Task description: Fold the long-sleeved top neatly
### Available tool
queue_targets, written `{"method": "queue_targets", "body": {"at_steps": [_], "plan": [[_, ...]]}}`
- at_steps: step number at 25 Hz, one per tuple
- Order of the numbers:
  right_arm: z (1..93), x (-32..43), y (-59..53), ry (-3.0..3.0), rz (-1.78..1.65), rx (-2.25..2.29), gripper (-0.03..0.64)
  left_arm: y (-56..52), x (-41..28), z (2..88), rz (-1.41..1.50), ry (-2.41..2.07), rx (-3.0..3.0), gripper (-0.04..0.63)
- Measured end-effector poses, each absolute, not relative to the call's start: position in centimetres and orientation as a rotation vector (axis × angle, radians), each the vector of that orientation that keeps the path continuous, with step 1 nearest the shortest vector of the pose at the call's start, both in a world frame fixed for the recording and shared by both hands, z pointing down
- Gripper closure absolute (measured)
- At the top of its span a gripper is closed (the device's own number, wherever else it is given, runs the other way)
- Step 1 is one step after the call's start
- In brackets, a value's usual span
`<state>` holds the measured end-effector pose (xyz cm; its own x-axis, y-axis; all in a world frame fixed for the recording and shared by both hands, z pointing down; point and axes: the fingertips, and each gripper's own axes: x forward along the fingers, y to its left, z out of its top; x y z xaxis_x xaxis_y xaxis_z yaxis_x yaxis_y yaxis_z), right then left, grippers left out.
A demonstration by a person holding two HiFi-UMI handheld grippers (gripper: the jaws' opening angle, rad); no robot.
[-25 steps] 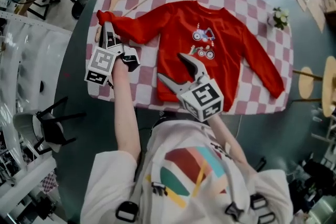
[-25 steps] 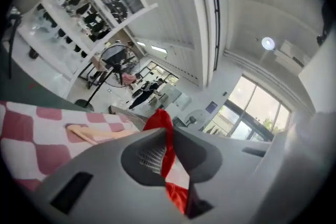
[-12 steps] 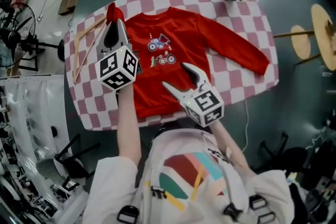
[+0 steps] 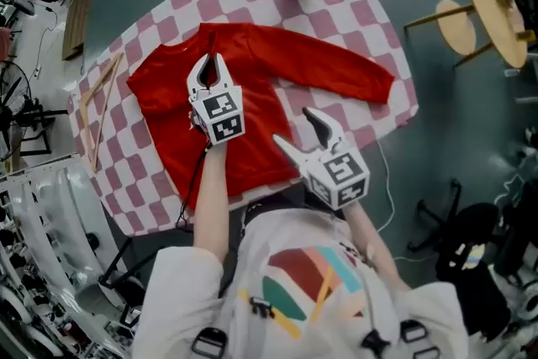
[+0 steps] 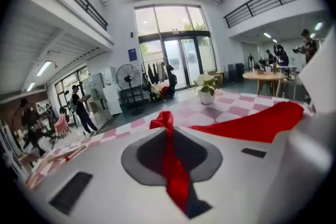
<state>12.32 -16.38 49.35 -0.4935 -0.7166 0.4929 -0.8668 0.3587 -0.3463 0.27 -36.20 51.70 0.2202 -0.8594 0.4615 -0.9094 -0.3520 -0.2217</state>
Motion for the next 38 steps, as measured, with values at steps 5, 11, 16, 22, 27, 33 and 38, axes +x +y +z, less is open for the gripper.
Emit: {"method": "queue_targets", "body": {"at_steps": [5,11,16,22,27,33,38], "plan": [[50.2,15.1,-16.0,-2.343,0.851,1.42,0.281,-34.6,4.1,56.6,1.052,-1.59,2.489,0.555],[50.5,16.1,-15.9,-2.337,0.862,1.422,0.281,-32.8,7.4,58.9,1.034,-1.365,2.506,0.414],[50.7,16.4,-15.3,-2.33,0.874,1.443,0.281,-32.3,10.0,57.1,0.973,-1.285,2.587,0.399],[50.4,18.9,-14.3,-2.291,0.889,1.562,0.281,-32.1,18.0,52.1,0.893,-1.088,2.855,0.399],[51.3,23.6,-11.4,-2.182,0.912,1.725,0.281,-28.3,27.7,50.7,0.943,-0.751,3.129,0.399],[53.0,29.5,-5.6,-1.974,1.019,1.975,0.281,-19.0,37.5,53.0,1.088,-0.179,3.351,0.399],[53.9,32.5,-1.7,-1.845,1.09,2.121,0.281,-12.9,40.0,59.2,1.443,0.239,3.334,0.4]]}}
